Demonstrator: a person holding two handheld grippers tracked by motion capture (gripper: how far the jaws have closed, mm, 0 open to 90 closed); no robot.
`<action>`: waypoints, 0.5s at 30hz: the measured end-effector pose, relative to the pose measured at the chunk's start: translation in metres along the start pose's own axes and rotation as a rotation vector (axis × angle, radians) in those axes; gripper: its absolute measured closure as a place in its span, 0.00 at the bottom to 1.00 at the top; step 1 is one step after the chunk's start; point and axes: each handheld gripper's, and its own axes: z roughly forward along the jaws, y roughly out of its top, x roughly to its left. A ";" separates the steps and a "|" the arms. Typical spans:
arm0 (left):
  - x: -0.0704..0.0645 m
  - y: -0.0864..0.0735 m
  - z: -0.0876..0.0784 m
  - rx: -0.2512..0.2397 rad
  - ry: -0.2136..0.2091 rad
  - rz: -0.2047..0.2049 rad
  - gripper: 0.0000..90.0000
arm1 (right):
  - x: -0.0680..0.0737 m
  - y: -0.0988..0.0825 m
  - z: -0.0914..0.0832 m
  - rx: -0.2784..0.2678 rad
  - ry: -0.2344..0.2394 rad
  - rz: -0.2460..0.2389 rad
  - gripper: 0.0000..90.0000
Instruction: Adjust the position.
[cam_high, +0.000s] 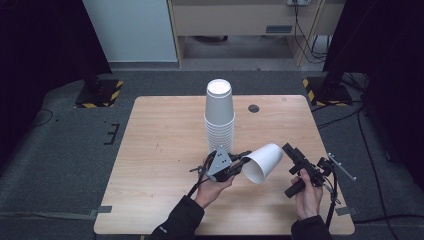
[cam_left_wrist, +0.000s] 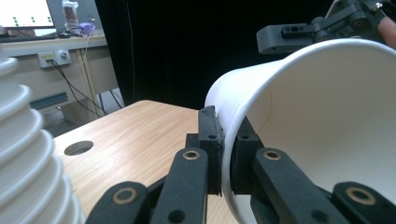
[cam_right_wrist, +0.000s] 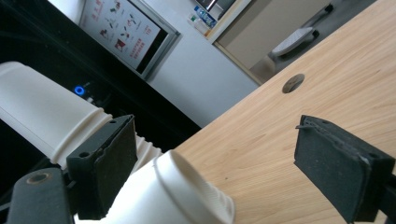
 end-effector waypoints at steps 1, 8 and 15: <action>0.001 0.001 -0.003 0.002 0.000 -0.001 0.95 | 0.000 0.000 0.000 0.000 -0.004 -0.013 0.15; 0.005 0.006 -0.018 0.000 0.003 0.002 0.95 | -0.005 0.003 0.001 0.021 -0.054 -0.142 0.13; 0.010 0.007 -0.033 -0.009 0.014 -0.010 0.95 | -0.009 0.002 0.002 0.076 -0.132 -0.288 0.14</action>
